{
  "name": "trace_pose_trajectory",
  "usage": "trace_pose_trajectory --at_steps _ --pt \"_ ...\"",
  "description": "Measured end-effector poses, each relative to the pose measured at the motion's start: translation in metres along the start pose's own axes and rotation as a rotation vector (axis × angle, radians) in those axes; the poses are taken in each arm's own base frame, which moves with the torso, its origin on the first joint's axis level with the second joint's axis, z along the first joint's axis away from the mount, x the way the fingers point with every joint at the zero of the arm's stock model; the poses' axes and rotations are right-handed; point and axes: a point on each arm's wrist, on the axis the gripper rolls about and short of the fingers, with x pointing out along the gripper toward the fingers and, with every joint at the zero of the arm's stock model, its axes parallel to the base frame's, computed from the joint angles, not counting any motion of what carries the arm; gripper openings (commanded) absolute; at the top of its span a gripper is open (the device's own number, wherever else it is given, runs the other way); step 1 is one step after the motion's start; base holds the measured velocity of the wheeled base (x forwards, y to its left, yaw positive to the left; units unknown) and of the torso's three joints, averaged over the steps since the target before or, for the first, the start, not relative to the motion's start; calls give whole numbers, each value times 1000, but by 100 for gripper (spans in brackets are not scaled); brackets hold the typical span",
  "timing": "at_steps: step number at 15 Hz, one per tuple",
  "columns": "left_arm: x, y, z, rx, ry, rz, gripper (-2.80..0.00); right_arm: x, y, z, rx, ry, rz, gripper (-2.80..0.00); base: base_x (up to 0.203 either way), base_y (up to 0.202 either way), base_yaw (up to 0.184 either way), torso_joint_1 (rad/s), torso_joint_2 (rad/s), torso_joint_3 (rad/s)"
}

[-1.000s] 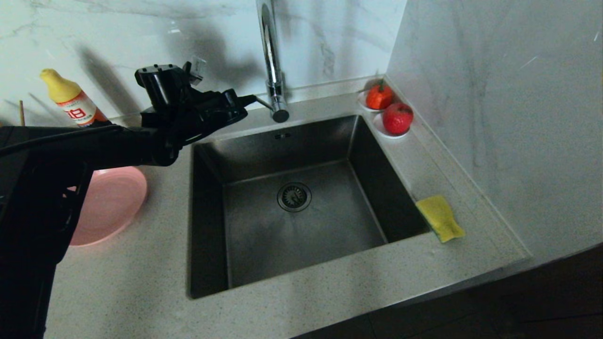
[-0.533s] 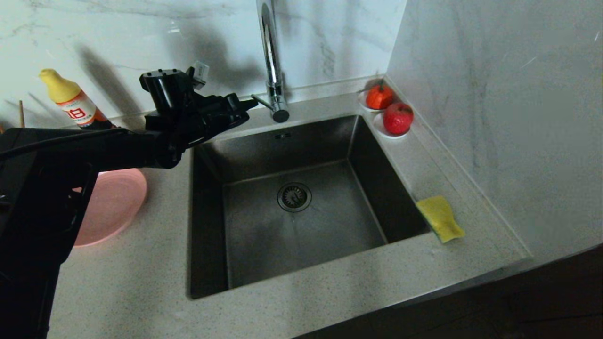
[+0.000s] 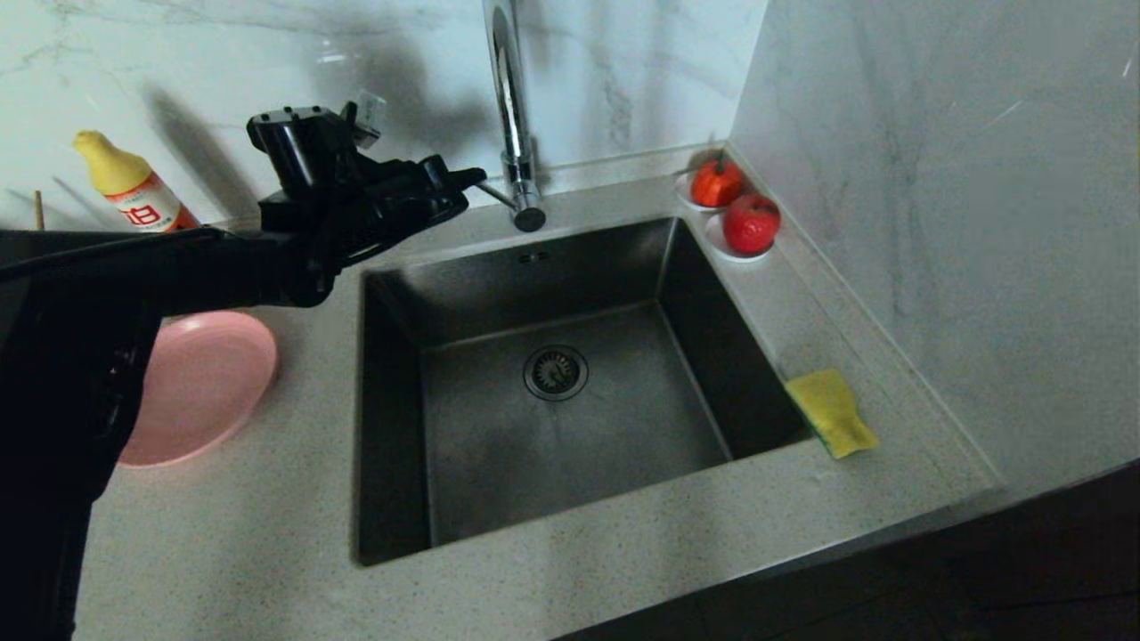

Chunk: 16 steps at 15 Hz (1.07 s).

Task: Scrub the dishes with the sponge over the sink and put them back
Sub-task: Turn on the faucet

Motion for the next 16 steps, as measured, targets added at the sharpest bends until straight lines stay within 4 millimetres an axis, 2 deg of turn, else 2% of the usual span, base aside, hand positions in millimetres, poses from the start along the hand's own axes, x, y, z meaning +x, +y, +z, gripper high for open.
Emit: trace_pose_trajectory --at_steps 3,16 --pt "-4 3 6 4 -9 15 -280 0 0 0 0 0 0 -280 0 0 0 0 0 0" --pt "1 14 -10 -12 27 48 -280 0 0 0 0 0 0 -280 0 0 0 0 0 0"
